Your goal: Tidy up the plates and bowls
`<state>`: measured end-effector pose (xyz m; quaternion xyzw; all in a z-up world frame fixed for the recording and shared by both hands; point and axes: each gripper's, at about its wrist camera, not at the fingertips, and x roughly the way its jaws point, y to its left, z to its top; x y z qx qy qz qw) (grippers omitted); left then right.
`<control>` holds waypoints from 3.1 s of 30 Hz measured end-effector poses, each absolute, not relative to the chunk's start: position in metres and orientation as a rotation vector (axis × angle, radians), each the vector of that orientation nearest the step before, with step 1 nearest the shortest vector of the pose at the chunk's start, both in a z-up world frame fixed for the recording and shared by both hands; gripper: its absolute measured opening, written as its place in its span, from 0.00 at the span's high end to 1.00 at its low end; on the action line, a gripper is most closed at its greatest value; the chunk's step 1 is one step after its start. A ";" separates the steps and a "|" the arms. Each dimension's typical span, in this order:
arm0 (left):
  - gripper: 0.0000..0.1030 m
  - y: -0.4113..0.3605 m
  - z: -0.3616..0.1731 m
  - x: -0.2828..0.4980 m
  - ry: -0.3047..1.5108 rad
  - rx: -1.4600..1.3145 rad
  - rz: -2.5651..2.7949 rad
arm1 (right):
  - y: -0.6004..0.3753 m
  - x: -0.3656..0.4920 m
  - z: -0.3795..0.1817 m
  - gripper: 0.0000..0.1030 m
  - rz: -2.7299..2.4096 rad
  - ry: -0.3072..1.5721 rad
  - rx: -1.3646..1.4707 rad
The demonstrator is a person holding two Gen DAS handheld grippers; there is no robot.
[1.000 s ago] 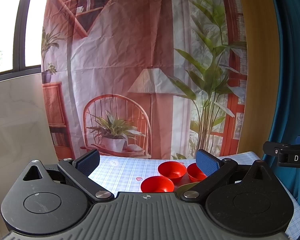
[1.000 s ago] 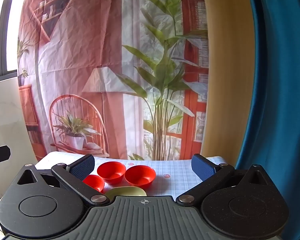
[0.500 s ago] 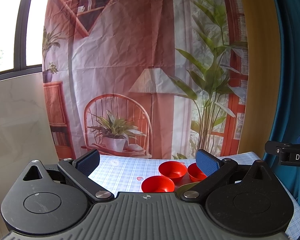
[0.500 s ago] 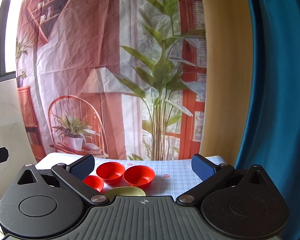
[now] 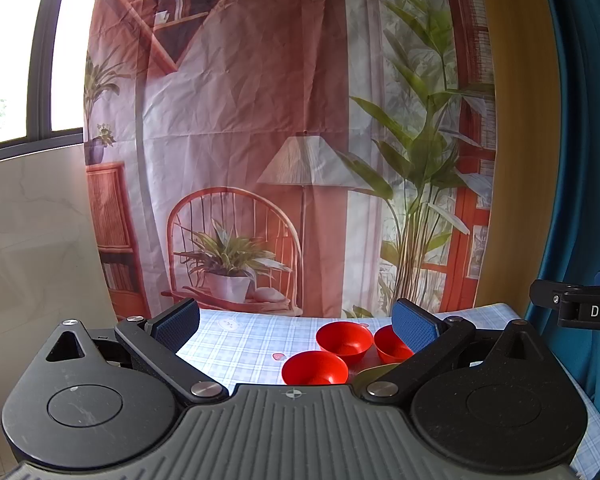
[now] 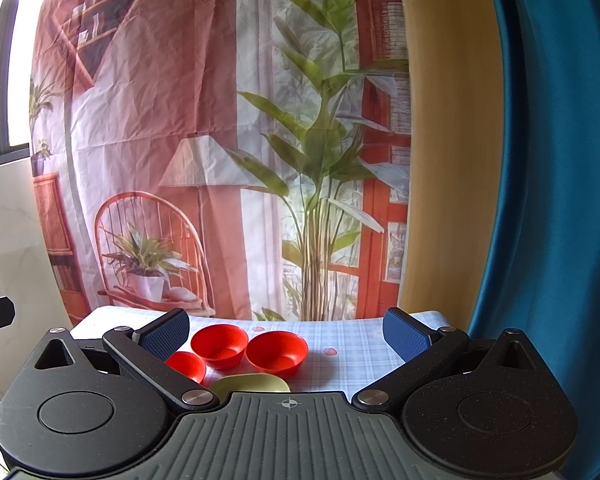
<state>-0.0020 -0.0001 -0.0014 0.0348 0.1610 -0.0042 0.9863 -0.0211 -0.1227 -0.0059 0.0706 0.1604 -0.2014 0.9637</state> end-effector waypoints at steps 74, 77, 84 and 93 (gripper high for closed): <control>0.00 0.000 -0.142 0.087 0.444 0.117 0.117 | -0.148 0.067 -0.168 0.00 -0.314 0.379 0.137; 0.00 -0.002 -0.152 0.092 0.470 0.143 0.117 | -0.146 0.069 -0.178 0.00 -0.306 0.386 0.132; 0.00 0.001 -0.172 0.099 0.522 0.158 0.132 | -0.147 0.068 -0.199 0.00 -0.295 0.413 0.162; 0.00 0.001 -0.194 0.104 0.608 0.142 0.114 | -0.155 0.066 -0.216 0.00 -0.281 0.470 0.211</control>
